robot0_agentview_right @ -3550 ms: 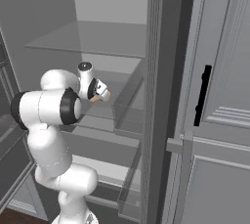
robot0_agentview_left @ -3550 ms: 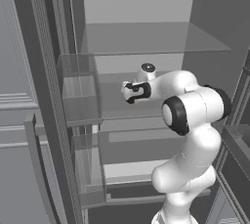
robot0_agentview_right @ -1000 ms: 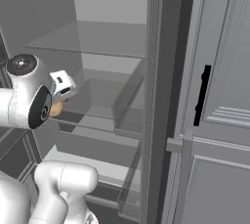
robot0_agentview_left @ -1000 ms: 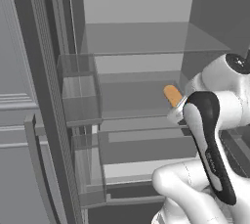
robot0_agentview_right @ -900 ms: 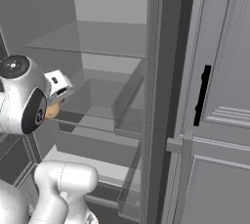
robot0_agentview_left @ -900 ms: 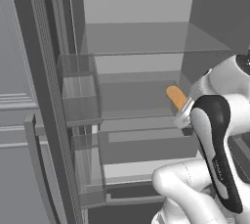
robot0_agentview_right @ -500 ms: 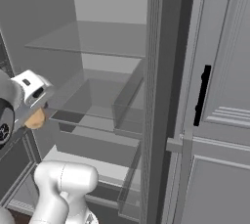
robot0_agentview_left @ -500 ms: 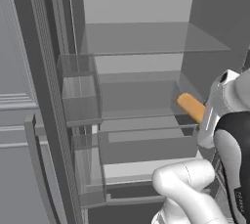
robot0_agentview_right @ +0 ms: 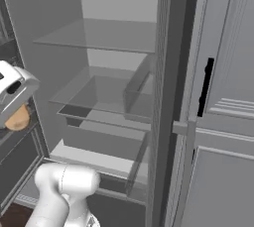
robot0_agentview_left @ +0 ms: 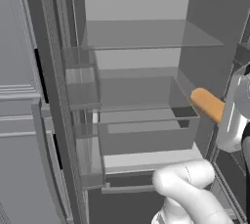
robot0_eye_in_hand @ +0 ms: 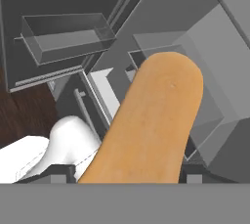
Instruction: Place one squash and one chicken drumstick in each tupperware on the nearby counter, to pack two identical lunches.
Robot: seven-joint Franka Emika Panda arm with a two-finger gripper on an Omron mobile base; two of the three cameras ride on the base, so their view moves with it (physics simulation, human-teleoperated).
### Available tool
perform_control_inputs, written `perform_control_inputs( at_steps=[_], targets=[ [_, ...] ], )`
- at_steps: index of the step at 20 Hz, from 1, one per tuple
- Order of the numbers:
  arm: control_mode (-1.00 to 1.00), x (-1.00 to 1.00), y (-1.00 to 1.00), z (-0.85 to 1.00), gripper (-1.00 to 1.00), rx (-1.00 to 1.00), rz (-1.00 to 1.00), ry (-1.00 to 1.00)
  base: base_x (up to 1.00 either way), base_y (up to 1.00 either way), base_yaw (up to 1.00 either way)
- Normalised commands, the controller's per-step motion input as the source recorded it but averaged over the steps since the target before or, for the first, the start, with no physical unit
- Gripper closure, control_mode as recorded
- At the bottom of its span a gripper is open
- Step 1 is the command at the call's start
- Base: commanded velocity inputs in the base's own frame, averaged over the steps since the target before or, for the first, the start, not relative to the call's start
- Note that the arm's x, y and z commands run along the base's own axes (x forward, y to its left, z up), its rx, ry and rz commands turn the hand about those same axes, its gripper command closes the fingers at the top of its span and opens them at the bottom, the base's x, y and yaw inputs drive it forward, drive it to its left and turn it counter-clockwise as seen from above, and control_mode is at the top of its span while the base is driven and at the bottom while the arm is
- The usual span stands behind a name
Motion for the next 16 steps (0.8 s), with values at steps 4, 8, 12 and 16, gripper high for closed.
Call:
perform_control_inputs(
  at_steps=[4,8,12,16],
  targets=[
    [1.0,0.0,0.0,0.0,1.0,0.0,0.0,0.0,-0.89,0.0,0.32],
    [1.0,0.0,0.0,0.0,1.0,0.0,0.0,0.0,-0.44,0.21,0.66],
    [1.0,0.0,0.0,0.0,1.0,0.0,0.0,0.0,-0.11,0.52,0.88],
    [1.0,0.0,0.0,0.0,1.0,0.0,0.0,0.0,0.0,0.41,1.0]
  ],
)
